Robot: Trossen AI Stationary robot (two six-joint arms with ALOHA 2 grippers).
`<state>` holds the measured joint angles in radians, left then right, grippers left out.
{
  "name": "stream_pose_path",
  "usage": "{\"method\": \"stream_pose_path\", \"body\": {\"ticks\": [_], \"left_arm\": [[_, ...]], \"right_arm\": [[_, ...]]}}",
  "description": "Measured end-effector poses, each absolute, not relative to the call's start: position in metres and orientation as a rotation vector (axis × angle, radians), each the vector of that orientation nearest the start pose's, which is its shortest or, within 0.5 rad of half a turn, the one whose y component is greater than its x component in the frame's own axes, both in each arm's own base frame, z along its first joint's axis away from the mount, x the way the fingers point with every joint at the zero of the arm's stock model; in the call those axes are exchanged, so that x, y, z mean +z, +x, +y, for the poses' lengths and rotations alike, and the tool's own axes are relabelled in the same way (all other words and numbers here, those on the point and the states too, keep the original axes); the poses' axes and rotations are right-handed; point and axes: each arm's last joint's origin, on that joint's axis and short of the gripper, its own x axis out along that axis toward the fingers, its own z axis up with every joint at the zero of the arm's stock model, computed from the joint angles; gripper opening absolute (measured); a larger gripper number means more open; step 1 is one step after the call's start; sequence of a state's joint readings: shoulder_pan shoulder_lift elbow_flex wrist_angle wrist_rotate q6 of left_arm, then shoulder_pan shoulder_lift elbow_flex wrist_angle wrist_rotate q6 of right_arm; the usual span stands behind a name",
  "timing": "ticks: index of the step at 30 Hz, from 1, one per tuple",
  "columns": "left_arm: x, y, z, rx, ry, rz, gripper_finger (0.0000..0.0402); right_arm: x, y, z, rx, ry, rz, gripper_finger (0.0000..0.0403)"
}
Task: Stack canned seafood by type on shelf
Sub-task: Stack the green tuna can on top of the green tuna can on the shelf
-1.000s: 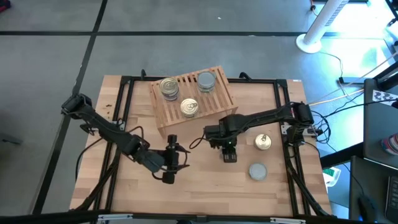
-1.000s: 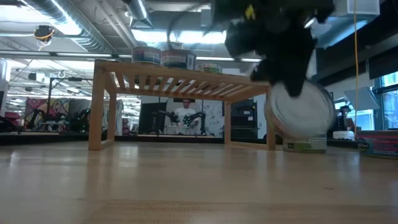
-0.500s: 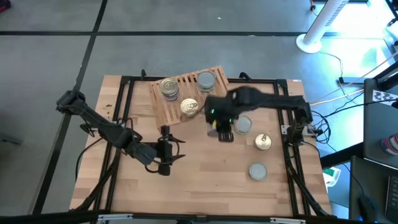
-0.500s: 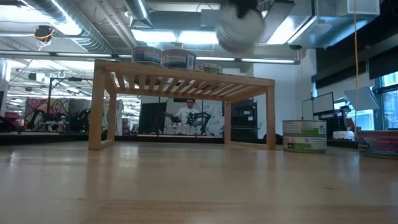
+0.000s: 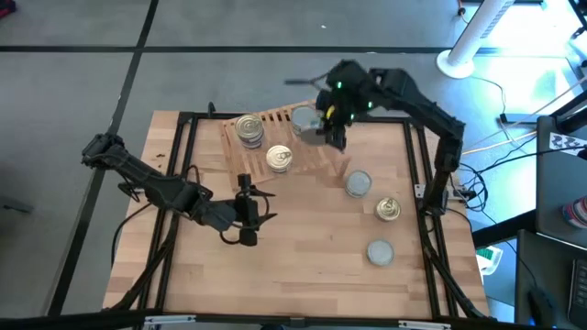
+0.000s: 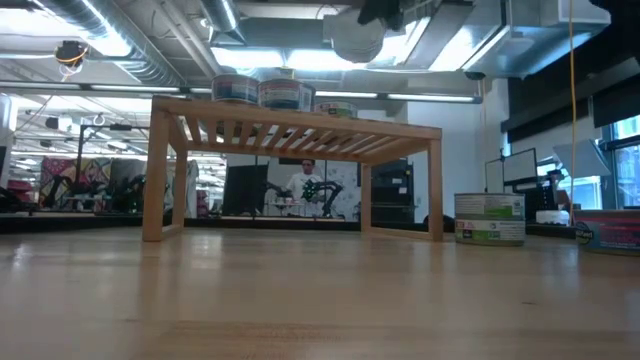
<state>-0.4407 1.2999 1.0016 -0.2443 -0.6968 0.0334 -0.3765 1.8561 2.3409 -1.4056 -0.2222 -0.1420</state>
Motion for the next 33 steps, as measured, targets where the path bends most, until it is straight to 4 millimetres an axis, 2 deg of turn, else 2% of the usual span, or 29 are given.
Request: {"method": "stream_pose_path", "body": {"ticks": [7,12,18,22,26,33], "left_arm": [[0.299,0.268,-0.082,0.315,0.314,0.457,0.0237],[0.308,0.278,-0.059,0.388,0.339,0.394,0.0237],[0.325,0.289,-0.024,0.514,0.388,0.274,0.0237],[0.331,0.291,0.003,0.614,0.381,0.235,0.0237],[0.332,0.290,0.029,0.663,0.354,0.232,0.0237],[0.337,0.286,0.070,0.696,0.244,0.151,0.0237]], "right_arm": [[0.444,0.313,-0.190,-0.131,0.348,0.714,0.0143],[0.432,0.317,-0.218,-0.170,0.539,0.673,0.0143],[0.405,0.336,-0.233,-0.138,0.675,0.707,0.0143],[0.401,0.337,-0.241,-0.087,0.743,0.680,0.0143],[0.401,0.330,-0.250,-0.112,0.759,0.673,0.0143],[0.395,0.333,-0.250,-0.099,0.781,0.699,0.0143]]}}
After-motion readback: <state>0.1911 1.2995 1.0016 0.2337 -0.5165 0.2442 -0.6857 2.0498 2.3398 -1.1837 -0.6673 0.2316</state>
